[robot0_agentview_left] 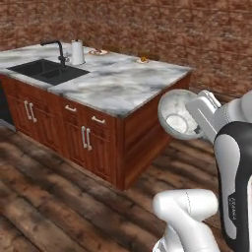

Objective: Take the smaller bowl and place it next to the appetizer plate on the dining counter , and place the larger bowl next to the plate with cooked food.

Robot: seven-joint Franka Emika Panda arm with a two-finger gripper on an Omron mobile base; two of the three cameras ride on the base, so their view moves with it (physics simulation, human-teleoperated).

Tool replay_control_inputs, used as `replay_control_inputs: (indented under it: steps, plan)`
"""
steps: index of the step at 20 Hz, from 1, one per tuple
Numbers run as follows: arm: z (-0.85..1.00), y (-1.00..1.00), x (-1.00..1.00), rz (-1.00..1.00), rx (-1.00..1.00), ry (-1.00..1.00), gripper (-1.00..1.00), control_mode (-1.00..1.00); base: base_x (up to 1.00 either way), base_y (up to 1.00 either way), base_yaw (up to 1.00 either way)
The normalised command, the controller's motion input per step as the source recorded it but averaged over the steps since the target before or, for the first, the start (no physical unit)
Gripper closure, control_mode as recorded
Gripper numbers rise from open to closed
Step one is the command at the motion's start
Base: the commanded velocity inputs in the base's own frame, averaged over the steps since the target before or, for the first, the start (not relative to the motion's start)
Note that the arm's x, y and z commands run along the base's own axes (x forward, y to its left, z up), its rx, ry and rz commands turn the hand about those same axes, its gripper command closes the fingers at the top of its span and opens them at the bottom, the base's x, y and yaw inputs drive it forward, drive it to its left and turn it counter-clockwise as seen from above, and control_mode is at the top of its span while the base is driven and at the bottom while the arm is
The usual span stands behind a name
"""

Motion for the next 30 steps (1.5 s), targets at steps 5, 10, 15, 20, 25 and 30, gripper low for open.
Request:
replay_control_inputs:
  steps: [5, 10, 15, 20, 25, 30]
  plan:
    - [0.00, 0.00, 0.00, 0.00, 0.00, 0.00, 1.00, 1.00, 0.49, -1.00, 0.52]
    - [0.00, 0.00, 0.00, 0.00, 0.00, 0.00, 1.00, 1.00, 0.13, -1.00, 0.33]
    - [0.00, 0.00, 0.00, 0.00, 0.00, 0.00, 1.00, 1.00, 0.14, -1.00, 0.31]
    - [0.00, 0.00, 0.00, 0.00, 0.00, 0.00, 1.00, 1.00, 0.17, -1.00, 0.31]
    - [0.00, 0.00, 0.00, 0.00, 0.00, 0.00, 1.00, 1.00, 0.19, -1.00, 0.26]
    - [0.00, 0.00, 0.00, 0.00, 0.00, 0.00, 1.00, 1.00, 0.28, -1.00, 0.21]
